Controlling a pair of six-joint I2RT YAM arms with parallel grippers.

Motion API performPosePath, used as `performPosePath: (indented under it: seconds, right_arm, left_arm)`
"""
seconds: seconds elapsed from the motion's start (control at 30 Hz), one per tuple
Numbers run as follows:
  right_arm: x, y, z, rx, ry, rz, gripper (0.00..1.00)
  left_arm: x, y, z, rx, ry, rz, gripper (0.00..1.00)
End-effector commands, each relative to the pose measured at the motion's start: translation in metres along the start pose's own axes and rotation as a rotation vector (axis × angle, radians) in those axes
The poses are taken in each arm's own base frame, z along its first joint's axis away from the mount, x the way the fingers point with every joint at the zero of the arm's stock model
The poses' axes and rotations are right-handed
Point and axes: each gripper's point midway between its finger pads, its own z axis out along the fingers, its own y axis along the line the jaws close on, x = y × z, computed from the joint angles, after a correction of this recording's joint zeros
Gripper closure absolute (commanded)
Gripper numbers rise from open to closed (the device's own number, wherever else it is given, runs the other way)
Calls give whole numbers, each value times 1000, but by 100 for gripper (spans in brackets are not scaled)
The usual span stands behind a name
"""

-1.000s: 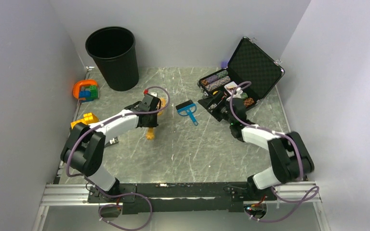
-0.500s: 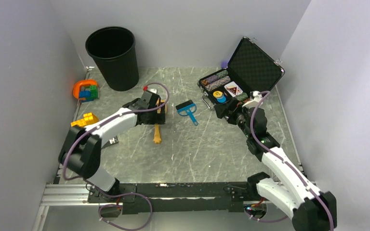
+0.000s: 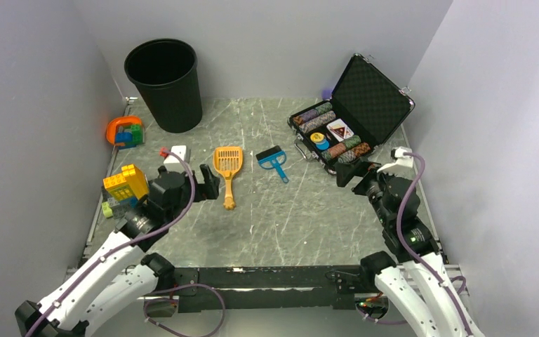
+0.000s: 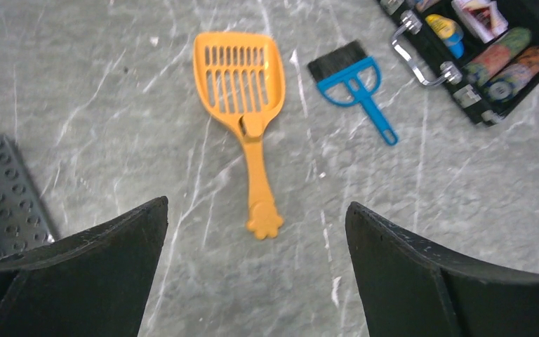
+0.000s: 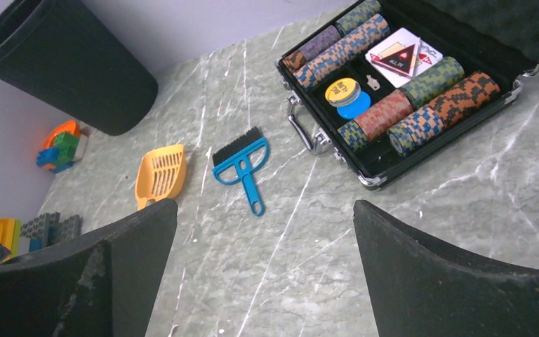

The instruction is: Sweep away the paper scraps from the table

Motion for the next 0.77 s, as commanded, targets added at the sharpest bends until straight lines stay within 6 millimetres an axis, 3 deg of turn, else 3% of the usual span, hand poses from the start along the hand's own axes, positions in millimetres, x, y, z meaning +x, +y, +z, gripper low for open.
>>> performPosePath:
  seconds: [0.0,0.13,0.3,0.73]
  right_arm:
    - [8,-17,-7,52,-5,-40,0]
    - [23,-26,-6,55,-8,-51,0]
    - [28,-28,-6,44,-21,-57,0]
    - [28,-30,-5,61,-8,-66,0]
  left_arm:
    - [12,14,-1,-22,-57,-39,1]
    - [26,21,-3,-12,-67,-48,1]
    - [36,26,-4,-12,-66,-53,1]
    - [38,31,-3,-17,-98,-51,1]
